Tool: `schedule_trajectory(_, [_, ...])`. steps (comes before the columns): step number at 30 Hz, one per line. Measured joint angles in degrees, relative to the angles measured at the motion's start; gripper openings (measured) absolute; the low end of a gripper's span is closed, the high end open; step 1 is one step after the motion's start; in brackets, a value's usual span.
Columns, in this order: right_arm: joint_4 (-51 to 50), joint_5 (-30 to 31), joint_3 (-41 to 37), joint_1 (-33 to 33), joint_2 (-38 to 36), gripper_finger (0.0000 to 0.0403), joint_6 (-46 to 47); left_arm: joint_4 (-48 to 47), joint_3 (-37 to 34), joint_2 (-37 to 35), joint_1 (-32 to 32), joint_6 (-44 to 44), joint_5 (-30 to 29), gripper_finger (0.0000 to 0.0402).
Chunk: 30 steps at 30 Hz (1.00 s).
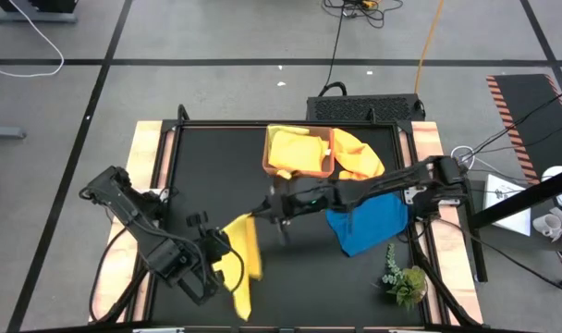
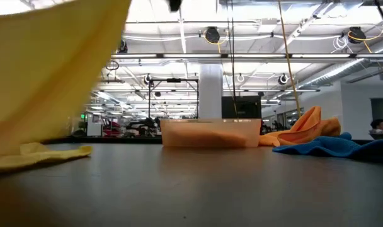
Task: Fold microfiber towels
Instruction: Fold the yellow microfiber cloth
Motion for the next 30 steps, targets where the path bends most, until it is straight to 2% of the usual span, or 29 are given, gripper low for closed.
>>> schedule_trajectory(6, [-7.9, 7.4, 0.0, 1.1, -10.8, 0.0001, -4.4, -1.6, 0.0, -0.4, -3.1, -2.9, -7.5, 0.0080])
schedule_trajectory(9, [-11.4, 9.5, 0.0, 1.3, -15.0, 0.0001, -4.4, 3.9, -2.5, -0.3, -4.3, -3.6, -12.9, 0.0082])
schedule_trajectory(13, [-16.0, 13.6, 0.0, 1.3, -17.8, 0.0000, -4.1, 21.3, -11.6, 0.2, -4.2, 0.7, -15.9, 0.0082])
schedule_trajectory(15, [-16.9, 14.7, 0.0, 1.3, -18.1, 0.0000, -3.0, 34.2, -17.2, 0.0, -3.4, 4.7, -16.2, 0.0082])
schedule_trajectory(19, [-17.7, 14.6, 0.0, 1.0, -17.6, 0.0000, -1.8, 68.4, -30.7, 0.1, -0.2, 18.0, -15.4, 0.0082])
schedule_trajectory(21, [-17.7, 14.7, 0.0, 0.7, -17.2, 0.0000, -1.4, 86.7, -37.0, 0.1, 1.8, 25.2, -13.8, 0.0082])
schedule_trajectory(23, [-18.0, 14.8, 0.0, 0.6, -17.1, 0.0000, -1.1, 100.5, -42.0, 0.5, 3.9, 29.8, -11.1, 0.0082])
schedule_trajectory(26, [-17.8, 14.8, 0.0, 0.6, -17.2, 0.0000, -0.7, 110.1, -46.4, 1.3, 6.3, 33.0, -9.4, 0.0082])
schedule_trajectory(30, [-18.7, 14.6, 0.0, 1.0, -17.2, 0.0000, -0.9, 104.7, -48.0, 1.4, 8.7, 30.5, -11.0, 0.0081])
